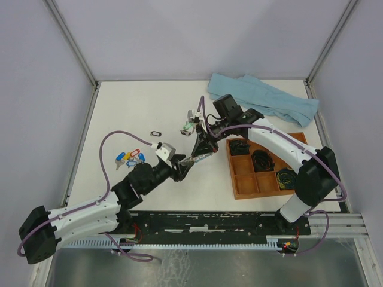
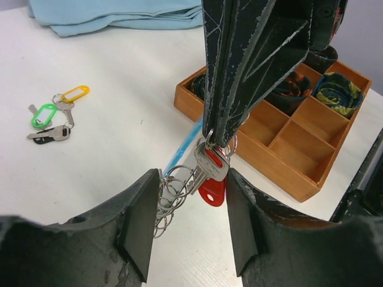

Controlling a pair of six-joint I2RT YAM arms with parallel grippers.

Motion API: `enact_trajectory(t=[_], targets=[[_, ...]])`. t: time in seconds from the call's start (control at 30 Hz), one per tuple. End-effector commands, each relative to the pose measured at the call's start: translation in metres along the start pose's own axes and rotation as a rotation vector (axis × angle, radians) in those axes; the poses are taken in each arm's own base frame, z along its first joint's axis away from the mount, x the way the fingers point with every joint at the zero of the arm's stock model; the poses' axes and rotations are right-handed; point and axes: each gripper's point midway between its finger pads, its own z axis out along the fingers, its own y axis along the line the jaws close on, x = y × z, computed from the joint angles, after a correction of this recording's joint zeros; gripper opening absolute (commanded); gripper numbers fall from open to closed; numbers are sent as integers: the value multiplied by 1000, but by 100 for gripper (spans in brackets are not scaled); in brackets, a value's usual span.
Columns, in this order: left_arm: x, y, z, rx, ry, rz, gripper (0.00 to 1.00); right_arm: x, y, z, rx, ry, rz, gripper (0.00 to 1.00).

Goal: Remove the keys from the keyring
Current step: Pick up the key from the keyring.

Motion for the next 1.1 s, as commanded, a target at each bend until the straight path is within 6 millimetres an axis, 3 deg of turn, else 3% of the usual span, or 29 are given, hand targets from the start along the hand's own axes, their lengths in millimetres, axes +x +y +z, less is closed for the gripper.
enact_trajectory(t=[0.0,0.23,0.63,0.7,0.73,0.77,0.8,1.07], targets=[[-34,2,0,-21,-75,67,50,-26,6,-11,23,-65,-49,1],[-40,1,-1,-16,-75,98,34,-26,3,-10,34,-74,-5,1],[-36,3,5,-20,-31,166,36,-30,2,-8,36,-97,56,1],[-34,4,6,-23,-19,179,28,-30,2,-8,38,-97,58,1],[-34,4,5,-23,-15,186,20,-30,2,-8,39,-96,59,1],[-34,4,5,-24,-8,193,6,-30,2,-8,39,-96,59,1],[-35,5,5,-30,-6,198,3,-30,1,-8,42,-95,59,1],[-47,3,-3,-38,41,162,3,-24,-5,-11,82,-70,40,2]])
